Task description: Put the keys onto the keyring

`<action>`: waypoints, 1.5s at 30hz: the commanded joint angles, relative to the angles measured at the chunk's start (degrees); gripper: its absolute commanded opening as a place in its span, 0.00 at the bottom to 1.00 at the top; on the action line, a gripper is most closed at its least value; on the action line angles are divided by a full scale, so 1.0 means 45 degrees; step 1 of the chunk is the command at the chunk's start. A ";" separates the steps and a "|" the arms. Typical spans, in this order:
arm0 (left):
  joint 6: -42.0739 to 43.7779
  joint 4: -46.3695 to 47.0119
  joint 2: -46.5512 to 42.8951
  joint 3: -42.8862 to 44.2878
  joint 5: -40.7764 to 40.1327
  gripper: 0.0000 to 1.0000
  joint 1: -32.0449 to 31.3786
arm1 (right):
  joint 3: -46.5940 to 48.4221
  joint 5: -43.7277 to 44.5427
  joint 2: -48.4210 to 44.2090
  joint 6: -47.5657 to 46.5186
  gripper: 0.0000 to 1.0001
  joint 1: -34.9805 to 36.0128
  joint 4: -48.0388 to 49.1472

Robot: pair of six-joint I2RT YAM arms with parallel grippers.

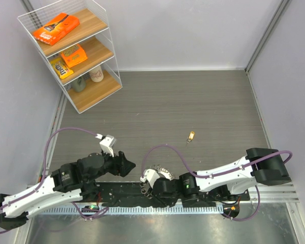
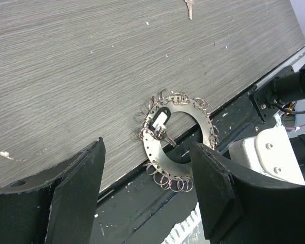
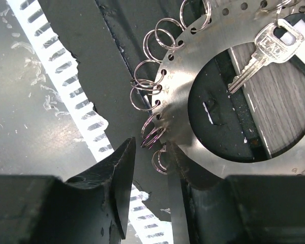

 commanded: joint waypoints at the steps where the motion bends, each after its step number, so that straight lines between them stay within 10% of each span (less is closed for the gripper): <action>1: 0.0098 0.0574 0.0161 0.0328 0.0077 0.74 -0.0036 | 0.0423 0.0598 -0.0021 0.0097 0.34 0.0143 0.0212; 16: -0.0019 0.0789 0.0376 0.0328 0.0233 0.74 -0.0035 | 0.0228 0.0852 -0.0060 -0.0118 0.06 0.0260 0.0525; 28: 0.0020 0.0945 0.0317 0.0347 0.0681 0.74 -0.0036 | 0.0052 0.1652 -0.1230 -0.0761 0.06 0.0260 0.0487; 45: 0.2598 0.6685 0.0649 -0.0101 0.9154 0.74 -0.0036 | 0.0461 -0.0202 -0.5664 -0.3008 0.06 0.0260 -0.0918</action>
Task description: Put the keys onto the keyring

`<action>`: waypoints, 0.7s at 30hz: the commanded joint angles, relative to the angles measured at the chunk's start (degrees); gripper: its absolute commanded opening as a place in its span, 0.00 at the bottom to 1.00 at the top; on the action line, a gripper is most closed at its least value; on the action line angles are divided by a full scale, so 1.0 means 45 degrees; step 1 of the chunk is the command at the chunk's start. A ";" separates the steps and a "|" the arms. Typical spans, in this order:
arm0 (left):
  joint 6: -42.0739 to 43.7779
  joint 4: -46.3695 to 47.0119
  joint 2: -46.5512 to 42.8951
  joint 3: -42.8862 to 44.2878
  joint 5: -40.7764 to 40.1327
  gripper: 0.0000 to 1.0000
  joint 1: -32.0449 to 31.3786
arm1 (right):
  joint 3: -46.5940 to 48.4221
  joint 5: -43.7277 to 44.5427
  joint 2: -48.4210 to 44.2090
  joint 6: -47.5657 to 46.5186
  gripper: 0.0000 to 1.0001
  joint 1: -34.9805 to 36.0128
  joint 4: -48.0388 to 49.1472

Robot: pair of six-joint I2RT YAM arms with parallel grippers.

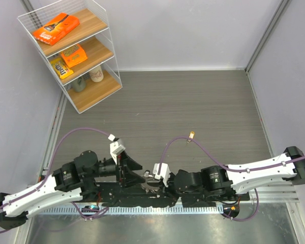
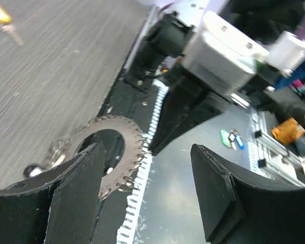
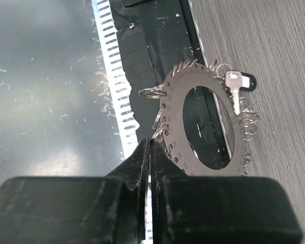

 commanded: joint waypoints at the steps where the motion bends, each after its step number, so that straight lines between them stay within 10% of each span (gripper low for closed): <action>1: 0.0767 0.2762 0.0377 -0.0160 0.2998 0.75 -0.0036 | 0.0584 -0.0547 -0.0846 -0.0648 0.06 0.0100 -0.0317; 21: 0.0455 0.6318 0.1706 -0.0218 0.5072 0.75 -0.0035 | 0.3375 -0.1075 -0.1689 -0.1313 0.06 0.0080 -0.1451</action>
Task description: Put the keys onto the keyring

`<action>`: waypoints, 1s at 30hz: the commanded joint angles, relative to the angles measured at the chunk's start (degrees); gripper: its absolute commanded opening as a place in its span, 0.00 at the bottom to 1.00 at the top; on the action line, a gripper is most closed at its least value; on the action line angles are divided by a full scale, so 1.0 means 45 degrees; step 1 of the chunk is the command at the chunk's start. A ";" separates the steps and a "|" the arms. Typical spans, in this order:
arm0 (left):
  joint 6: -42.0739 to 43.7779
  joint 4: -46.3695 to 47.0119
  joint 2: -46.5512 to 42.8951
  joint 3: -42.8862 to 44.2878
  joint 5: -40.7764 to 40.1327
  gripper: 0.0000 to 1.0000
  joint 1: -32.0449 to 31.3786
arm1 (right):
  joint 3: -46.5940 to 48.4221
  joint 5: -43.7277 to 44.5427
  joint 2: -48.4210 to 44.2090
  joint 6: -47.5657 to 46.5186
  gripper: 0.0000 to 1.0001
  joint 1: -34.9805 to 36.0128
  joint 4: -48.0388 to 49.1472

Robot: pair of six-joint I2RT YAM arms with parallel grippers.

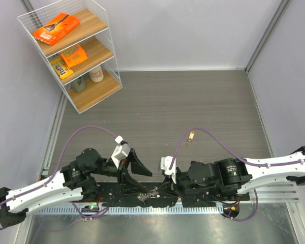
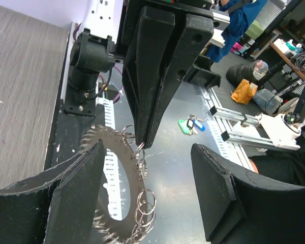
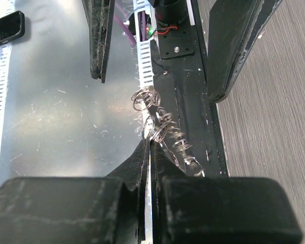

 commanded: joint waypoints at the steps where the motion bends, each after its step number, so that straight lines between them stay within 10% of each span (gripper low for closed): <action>1: -0.0298 0.1860 0.0166 0.0029 0.0589 0.75 -0.0041 | 0.1031 -0.0055 -0.0124 -0.0283 0.06 0.0071 0.0259; 30: -0.0415 0.2017 0.0733 0.0068 0.0238 0.64 -0.0138 | 0.3375 0.0882 0.0754 -0.0635 0.06 0.0071 -0.0464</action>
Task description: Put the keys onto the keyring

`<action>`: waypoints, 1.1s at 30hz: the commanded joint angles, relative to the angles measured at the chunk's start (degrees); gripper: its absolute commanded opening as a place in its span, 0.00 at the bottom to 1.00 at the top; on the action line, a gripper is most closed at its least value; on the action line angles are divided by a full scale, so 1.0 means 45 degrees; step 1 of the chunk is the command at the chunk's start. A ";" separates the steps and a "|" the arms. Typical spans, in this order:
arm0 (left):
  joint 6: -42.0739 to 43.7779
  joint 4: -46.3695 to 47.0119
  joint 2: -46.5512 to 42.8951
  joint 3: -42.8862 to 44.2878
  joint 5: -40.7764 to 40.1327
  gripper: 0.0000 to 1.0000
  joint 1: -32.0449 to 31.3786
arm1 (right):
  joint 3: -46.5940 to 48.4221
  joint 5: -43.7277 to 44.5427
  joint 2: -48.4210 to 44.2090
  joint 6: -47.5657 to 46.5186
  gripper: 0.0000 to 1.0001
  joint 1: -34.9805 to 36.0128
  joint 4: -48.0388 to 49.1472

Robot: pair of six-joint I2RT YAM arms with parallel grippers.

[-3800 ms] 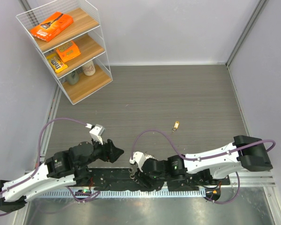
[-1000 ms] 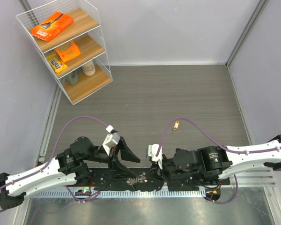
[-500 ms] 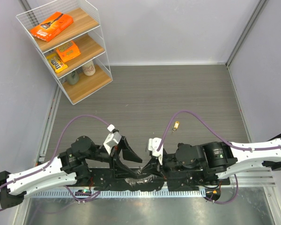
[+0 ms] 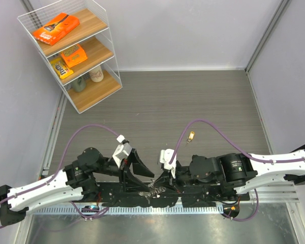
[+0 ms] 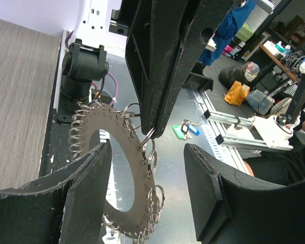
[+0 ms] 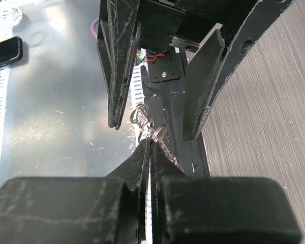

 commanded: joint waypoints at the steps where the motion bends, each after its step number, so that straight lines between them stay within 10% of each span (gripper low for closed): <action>1: -0.0095 0.0692 0.0160 0.0058 -0.0005 0.64 -0.0065 | 0.0742 0.0008 -0.0071 -0.0120 0.06 0.0071 0.0867; 33: -0.0095 0.1239 0.0863 0.0039 0.0093 0.39 -0.0475 | 0.1406 -0.0011 0.0339 -0.0159 0.06 0.0090 0.1394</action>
